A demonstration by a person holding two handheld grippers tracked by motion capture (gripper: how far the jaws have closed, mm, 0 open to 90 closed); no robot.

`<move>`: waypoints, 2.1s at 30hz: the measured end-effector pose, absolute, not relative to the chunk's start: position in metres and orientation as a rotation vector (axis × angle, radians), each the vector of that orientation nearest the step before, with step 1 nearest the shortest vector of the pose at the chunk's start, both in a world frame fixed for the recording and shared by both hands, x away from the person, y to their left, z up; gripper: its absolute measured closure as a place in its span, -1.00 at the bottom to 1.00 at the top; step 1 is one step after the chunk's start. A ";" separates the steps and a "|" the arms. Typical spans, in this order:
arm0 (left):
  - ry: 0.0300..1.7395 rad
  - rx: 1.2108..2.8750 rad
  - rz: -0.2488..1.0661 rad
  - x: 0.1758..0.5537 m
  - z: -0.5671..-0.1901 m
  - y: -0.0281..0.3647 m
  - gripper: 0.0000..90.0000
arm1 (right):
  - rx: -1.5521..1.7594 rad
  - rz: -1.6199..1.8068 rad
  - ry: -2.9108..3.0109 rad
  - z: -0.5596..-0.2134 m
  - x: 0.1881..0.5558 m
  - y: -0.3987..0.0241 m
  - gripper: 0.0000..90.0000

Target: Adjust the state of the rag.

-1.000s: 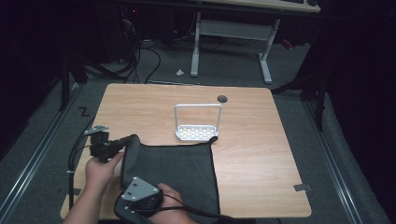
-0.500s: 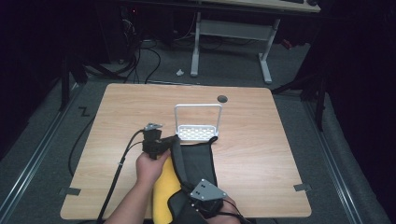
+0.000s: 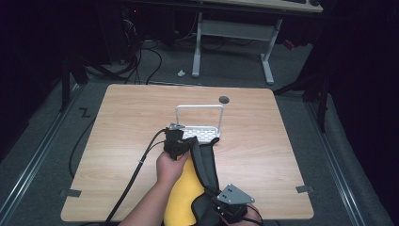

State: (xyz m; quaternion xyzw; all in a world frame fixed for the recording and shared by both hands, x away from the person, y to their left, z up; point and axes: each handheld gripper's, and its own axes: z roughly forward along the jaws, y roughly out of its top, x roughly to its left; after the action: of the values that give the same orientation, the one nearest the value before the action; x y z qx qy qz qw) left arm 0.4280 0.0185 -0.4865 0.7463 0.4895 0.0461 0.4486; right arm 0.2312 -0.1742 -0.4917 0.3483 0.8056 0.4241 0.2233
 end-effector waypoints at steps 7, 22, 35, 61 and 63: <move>1.184 1.860 0.094 0.429 -0.491 0.004 0.77 | 0.988 1.137 2.240 -0.499 0.230 -0.186 0.80; 1.078 1.853 0.085 0.410 -0.486 0.023 0.25 | 1.069 1.188 2.155 -0.498 0.238 -0.201 0.46; 1.061 1.925 0.119 0.349 -0.516 0.103 0.51 | 1.062 1.134 2.192 -0.507 0.246 -0.194 0.47; 0.927 2.076 0.089 0.310 -0.529 0.101 0.67 | 1.100 0.907 2.318 -0.525 0.298 -0.176 0.86; 0.911 2.074 0.083 0.304 -0.530 0.102 0.67 | 1.093 0.920 2.319 -0.525 0.292 -0.178 0.86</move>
State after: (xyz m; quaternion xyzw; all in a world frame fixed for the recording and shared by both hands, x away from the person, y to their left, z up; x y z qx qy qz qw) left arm 0.3041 0.1024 -0.5301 0.8288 0.3641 0.0331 0.4236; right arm 0.2921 -0.1777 -0.5253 0.3927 0.8328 0.3305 0.2073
